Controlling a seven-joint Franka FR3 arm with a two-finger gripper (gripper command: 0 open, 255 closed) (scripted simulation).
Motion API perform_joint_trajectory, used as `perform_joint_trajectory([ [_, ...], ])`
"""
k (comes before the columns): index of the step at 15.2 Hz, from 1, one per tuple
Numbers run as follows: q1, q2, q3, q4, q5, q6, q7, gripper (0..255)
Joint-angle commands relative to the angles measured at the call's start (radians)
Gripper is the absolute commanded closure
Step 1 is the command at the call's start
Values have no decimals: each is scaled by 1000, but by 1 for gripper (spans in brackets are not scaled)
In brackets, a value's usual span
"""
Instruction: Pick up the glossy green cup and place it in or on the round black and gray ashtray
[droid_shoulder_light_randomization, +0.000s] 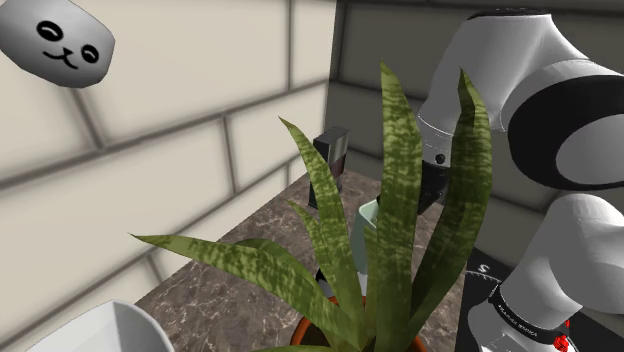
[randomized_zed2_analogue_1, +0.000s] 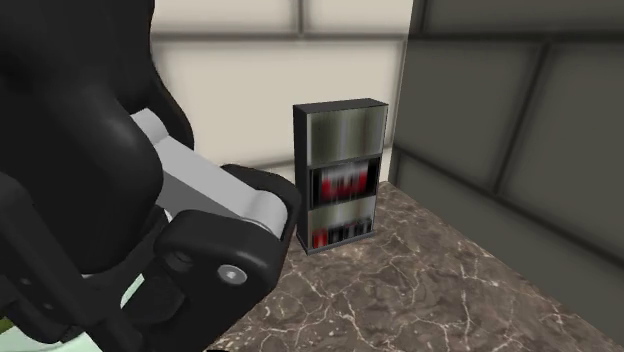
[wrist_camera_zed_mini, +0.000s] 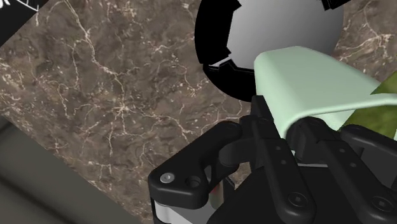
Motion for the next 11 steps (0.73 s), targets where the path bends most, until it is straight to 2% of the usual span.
perform_joint_trajectory([
  [1,4,5,11,-24,9,30,1,255],
  [11,16,36,54,-118,46,154,2,255],
])
